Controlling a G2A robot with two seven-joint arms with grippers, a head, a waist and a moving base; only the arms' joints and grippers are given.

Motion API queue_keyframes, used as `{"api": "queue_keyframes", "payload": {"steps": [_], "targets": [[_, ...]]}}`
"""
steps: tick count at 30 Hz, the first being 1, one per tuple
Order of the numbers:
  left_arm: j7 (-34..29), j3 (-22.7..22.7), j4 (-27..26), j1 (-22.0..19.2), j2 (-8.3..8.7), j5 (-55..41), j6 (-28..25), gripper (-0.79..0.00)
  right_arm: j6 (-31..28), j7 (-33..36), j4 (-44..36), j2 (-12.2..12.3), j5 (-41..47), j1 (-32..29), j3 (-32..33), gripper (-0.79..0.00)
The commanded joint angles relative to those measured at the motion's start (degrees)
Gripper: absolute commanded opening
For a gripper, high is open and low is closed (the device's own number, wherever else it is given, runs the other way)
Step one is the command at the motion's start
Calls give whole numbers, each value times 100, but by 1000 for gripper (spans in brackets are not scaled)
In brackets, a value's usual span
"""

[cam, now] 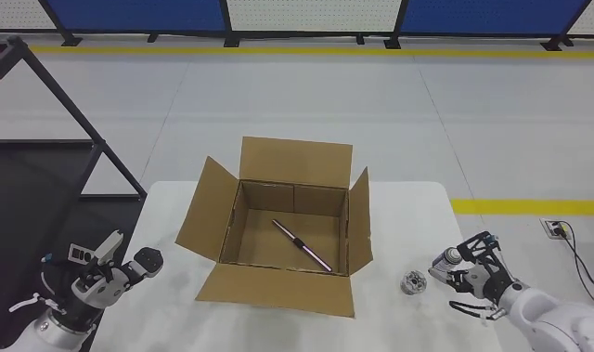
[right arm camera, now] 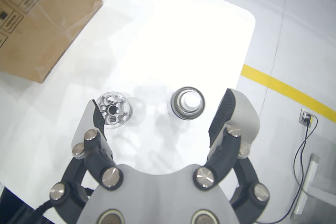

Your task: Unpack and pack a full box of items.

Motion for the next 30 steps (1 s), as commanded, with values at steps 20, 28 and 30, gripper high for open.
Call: {"api": "queue_keyframes", "payload": {"steps": [20,28,30], "targets": [[0,0,0,0,0,0,0,0,-648,-665,-574,175,-504,-465,-388,0],[0,0,0,0,0,0,0,0,-590,-273,-267,199,-815,-117,-1120,0],[0,0,0,0,0,0,0,0,-497,-243,-55,199,-834,41,-1251,0]]}}
